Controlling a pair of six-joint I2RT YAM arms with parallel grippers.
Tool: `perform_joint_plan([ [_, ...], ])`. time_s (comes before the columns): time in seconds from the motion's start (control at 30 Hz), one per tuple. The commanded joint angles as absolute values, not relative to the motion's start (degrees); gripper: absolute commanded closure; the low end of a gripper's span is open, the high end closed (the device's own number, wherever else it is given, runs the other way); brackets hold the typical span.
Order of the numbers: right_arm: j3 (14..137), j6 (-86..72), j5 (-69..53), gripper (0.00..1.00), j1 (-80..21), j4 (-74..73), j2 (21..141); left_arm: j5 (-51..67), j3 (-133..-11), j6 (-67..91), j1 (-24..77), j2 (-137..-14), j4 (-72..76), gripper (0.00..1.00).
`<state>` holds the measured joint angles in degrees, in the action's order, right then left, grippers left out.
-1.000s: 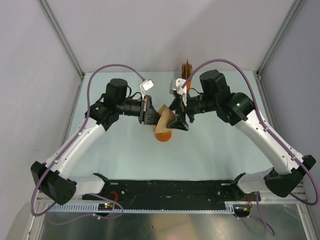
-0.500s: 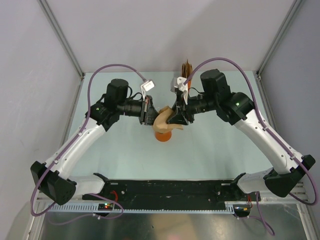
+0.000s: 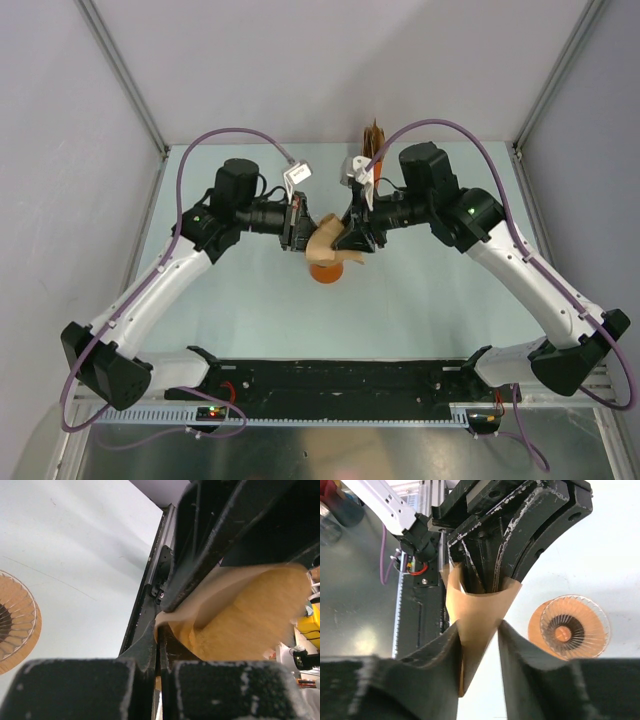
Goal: Place the coffee filter in the dripper
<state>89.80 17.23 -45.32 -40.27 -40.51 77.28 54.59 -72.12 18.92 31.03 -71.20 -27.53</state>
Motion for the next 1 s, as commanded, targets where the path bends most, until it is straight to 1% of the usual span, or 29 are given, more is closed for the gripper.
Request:
perform_joint_plan([
  [0.0,90.01,16.88,-45.37,0.51,-40.55,-39.11,76.03,54.65,-74.38,16.75,31.5,-68.92,-25.89,1.0],
  [0.07,90.42,16.55,-45.93,0.44,-40.42,-39.02,76.25,54.73,-74.12,16.49,31.54,-68.89,-25.92,1.0],
  [0.13,90.96,16.29,-46.46,0.41,-40.34,-38.91,76.39,54.71,-74.03,16.38,31.53,-68.86,-25.93,1.0],
  [0.27,92.6,15.54,-47.28,0.41,-40.25,-38.8,77.15,54.75,-74.04,16.3,31.6,-68.99,-25.88,1.0],
  [0.43,94.12,14.65,-48.36,0.47,-40.26,-38.32,78.05,54.37,-73.73,16.07,31.76,-69.21,-25.92,1.0],
  [0.47,94.3,14.36,-48.39,0.47,-40.3,-38.32,78.18,54.3,-73.69,16.04,31.79,-69.24,-25.92,1.0],
  [0.57,94.65,13.69,-48.48,0.39,-40.23,-38.16,78.32,54.24,-73.68,15.96,31.85,-69.4,-25.91,1.0],
  [0.6,94.7,13.61,-48.63,0.39,-40.2,-38.11,78.27,54.28,-73.71,15.89,31.88,-69.42,-25.92,1.0],
  [0.67,94.67,13.6,-48.9,0.46,-40.02,-37.96,78.19,54.35,-73.86,15.9,31.92,-69.5,-25.88,1.0],
  [0.7,94.66,13.48,-49.32,0.53,-39.83,-37.88,78.21,54.38,-73.89,15.82,31.96,-69.51,-25.9,1.0],
  [0.73,94.66,13.11,-49.67,0.6,-39.65,-37.66,78.3,54.35,-73.9,15.69,31.97,-69.47,-25.92,1.0],
  [0.83,94.66,12.26,-50.65,0.88,-39.39,-37.15,78.4,54.28,-73.85,15.36,32.09,-69.37,-25.93,1.0],
  [0.87,94.7,11.84,-50.77,0.94,-39.38,-37.03,78.4,54.21,-73.79,15.24,32.08,-69.32,-25.93,1.0],
  [0.93,94.67,11.27,-51.12,0.98,-39.24,-36.79,78.35,54.2,-73.75,15.15,32.04,-69.27,-25.93,1.0],
  [0.97,94.71,11.08,-51.27,0.93,-39.18,-36.76,78.33,54.26,-73.75,15.13,32.06,-69.26,-25.93,1.0],
])
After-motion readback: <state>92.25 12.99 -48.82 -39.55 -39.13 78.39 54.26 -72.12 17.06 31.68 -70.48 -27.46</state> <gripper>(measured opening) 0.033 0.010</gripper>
